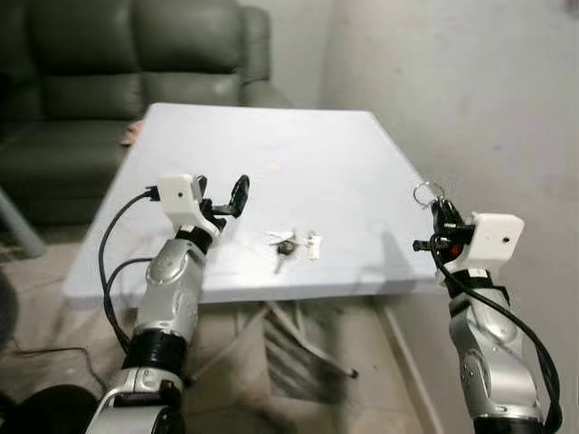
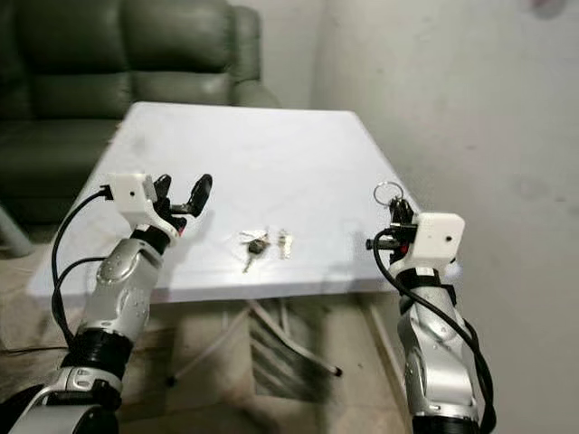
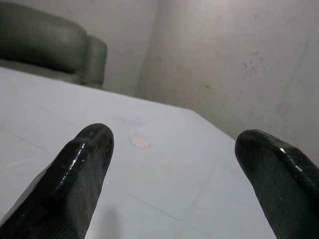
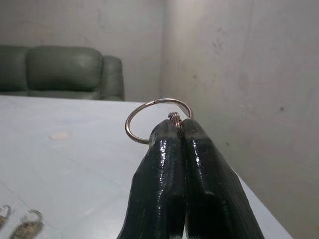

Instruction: Hang keys on a hook

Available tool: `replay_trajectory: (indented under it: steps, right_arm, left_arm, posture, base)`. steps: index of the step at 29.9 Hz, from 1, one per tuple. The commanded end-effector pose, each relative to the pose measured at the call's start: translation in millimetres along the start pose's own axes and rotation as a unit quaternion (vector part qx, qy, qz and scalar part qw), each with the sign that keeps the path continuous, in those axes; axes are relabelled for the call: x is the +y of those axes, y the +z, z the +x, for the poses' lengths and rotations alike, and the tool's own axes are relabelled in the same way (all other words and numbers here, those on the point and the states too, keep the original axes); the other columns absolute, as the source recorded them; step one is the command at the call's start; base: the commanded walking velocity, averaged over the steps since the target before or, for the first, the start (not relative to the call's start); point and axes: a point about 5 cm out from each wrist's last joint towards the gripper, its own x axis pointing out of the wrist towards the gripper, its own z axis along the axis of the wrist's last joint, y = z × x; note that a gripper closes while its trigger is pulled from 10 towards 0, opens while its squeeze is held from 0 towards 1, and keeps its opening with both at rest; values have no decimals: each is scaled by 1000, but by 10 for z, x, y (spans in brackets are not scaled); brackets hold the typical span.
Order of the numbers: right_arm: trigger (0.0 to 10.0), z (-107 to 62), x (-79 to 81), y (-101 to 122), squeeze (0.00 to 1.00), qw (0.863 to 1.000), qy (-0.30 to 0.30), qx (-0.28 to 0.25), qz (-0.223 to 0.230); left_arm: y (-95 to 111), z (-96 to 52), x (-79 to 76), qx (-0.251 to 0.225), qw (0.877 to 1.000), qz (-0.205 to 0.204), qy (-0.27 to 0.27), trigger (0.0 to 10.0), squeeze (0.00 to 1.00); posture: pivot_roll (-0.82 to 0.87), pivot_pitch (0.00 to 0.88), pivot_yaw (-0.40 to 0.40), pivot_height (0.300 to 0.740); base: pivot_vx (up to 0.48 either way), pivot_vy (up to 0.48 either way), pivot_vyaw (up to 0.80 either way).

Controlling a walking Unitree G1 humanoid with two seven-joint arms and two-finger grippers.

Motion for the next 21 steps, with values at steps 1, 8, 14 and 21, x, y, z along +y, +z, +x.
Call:
replay_trajectory:
  steps: [1,8,14,21]
  right_arm:
    - [10000,20,-8,64,0,1000,5,-8,-5]
    - [10000,28,-6,53,0,1000,6,-5,-8]
    - [10000,25,-4,35,0,1000,7,-2,-10]
    - [10000,34,4,24,0,1000,8,1,-8]
  left_arm:
    - [32,32,-8,-1,1000,8,1,10000,0]
    - [33,37,-20,-1,1000,20,-4,10000,0]
    - [46,37,-29,-7,1000,19,-11,10000,0]
    - [36,49,-32,-1,1000,12,-13,10000,0]
  posture:
    - [-24,0,-43,740]
    - [-23,0,-43,740]
    - [-19,0,-43,740]
    - [-14,0,-41,740]
  base:
    - [0,0,-719]
    - [0,0,-719]
    - [0,0,-719]
    - [0,0,-715]
